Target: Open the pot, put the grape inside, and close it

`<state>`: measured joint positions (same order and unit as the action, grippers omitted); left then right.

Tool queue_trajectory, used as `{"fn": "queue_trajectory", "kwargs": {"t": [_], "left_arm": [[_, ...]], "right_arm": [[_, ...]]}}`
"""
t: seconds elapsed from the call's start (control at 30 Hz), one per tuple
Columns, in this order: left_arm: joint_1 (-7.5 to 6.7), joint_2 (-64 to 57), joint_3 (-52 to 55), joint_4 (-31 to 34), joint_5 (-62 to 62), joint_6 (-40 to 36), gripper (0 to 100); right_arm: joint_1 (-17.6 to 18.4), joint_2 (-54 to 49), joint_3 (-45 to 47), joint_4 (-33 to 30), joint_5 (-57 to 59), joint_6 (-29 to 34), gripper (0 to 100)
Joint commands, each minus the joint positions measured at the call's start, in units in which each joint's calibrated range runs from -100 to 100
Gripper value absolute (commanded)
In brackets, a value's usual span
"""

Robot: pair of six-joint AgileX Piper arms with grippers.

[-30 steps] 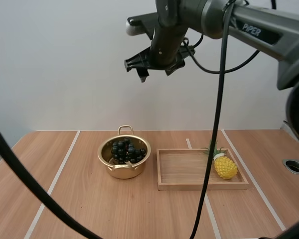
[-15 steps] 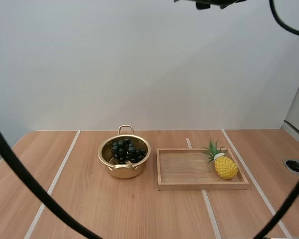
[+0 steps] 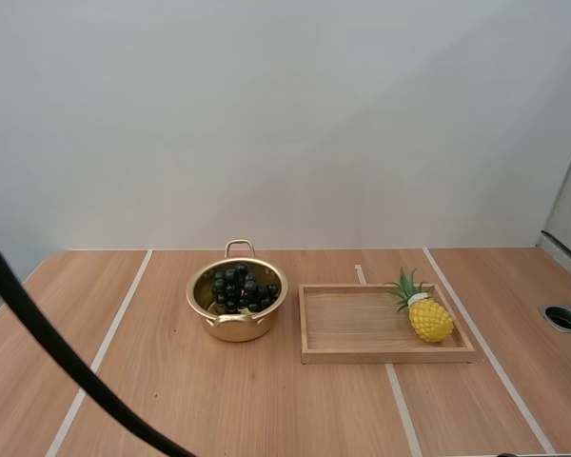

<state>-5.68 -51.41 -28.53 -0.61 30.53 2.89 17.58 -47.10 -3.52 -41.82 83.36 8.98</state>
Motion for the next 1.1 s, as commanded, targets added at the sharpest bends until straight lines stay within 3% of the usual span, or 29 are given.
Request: {"fn": "queue_trajectory", "kwargs": {"t": [0.0,0.17,0.3,0.93,1.07], "left_arm": [[0.02,0.0,-0.3,-0.1,-1.3,-0.1,0],[0.02,0.0,-0.3,-0.1,-1.3,-0.1,0],[0.02,0.0,-0.3,-0.1,-1.3,-0.1,0],[0.02,0.0,-0.3,-0.1,-1.3,-0.1,0],[0.02,-0.7,-0.3,0.0,16.5,-0.9,0]], "right_arm": [[-0.5,-0.5,-0.3,-0.7,0.8,0.0,0],[-6.2,-0.5,-0.3,0.2,-10.4,6.5,0],[-10.8,-0.5,-0.3,2.8,-17.9,7.4,0],[-11.0,-0.5,-0.3,3.4,-18.7,7.4,0],[-11.0,-0.5,-0.3,3.4,-18.7,7.4,0]]}}
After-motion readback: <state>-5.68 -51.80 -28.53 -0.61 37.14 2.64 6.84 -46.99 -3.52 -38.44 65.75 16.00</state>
